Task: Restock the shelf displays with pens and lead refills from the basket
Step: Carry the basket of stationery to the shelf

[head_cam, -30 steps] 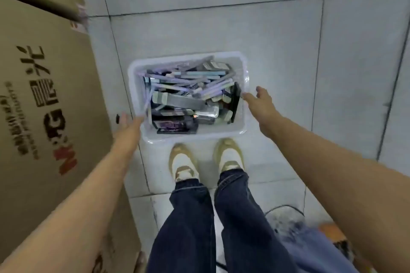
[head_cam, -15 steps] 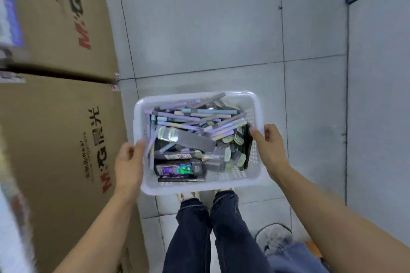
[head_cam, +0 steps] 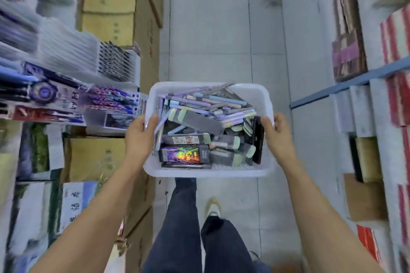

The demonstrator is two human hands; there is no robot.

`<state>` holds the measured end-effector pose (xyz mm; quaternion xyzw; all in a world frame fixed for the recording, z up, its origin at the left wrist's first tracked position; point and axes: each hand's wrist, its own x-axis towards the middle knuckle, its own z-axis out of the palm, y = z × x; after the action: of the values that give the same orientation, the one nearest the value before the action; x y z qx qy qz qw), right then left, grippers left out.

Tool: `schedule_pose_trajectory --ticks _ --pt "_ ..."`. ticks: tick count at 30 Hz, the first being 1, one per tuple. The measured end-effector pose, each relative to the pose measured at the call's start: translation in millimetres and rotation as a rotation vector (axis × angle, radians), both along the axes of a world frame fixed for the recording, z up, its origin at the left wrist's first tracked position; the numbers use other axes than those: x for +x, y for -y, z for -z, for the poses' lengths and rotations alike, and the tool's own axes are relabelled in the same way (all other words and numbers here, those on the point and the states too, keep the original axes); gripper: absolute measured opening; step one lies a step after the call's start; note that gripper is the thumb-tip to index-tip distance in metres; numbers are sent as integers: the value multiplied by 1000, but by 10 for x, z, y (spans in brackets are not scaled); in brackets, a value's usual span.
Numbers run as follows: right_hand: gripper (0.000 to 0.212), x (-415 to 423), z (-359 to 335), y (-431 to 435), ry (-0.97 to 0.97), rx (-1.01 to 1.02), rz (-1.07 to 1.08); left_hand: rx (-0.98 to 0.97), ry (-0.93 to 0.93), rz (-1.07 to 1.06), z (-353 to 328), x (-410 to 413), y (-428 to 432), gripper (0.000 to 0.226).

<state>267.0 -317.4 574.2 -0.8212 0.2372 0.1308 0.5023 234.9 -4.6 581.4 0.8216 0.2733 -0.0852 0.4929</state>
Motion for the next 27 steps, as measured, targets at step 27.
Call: schedule_pose_trajectory --ticks 27 --pt "32 6378 -1596 -602 215 12 67 -121 161 -6 -1504 6565 -675 46"
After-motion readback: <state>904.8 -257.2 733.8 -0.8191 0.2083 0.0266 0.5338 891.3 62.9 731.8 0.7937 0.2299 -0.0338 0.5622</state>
